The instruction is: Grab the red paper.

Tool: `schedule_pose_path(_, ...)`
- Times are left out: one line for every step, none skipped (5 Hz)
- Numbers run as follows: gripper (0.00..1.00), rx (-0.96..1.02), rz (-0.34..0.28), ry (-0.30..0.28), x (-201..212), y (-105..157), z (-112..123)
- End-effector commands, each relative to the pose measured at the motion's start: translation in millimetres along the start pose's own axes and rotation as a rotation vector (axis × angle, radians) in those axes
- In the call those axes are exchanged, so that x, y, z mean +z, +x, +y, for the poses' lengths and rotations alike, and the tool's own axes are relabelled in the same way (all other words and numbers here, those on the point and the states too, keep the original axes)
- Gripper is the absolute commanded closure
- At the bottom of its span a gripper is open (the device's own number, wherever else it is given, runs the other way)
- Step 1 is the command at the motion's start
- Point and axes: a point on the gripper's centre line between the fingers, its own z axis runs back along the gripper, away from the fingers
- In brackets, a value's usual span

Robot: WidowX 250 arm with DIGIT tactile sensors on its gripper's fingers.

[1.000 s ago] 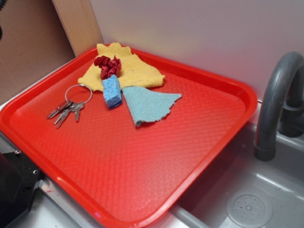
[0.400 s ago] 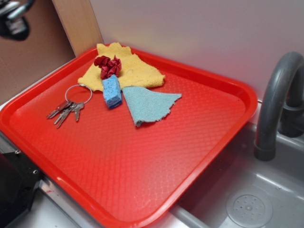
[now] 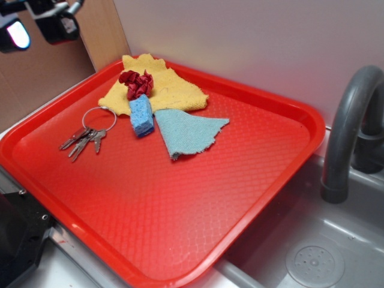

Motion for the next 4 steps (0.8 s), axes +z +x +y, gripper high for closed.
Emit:
schedule_pose_path(0.0, 0.209, -0.102, 0.002, -37, 86, 3)
schedule_pose_path(0.0, 0.223, -0.154, 0.028, -60, 125, -8)
schedule_pose_path(0.0, 0.203, -0.145, 0.026, -93, 148, -21)
schedule_pose_path(0.0, 0.141, -0.114, 0.079, -126, 144, -41)
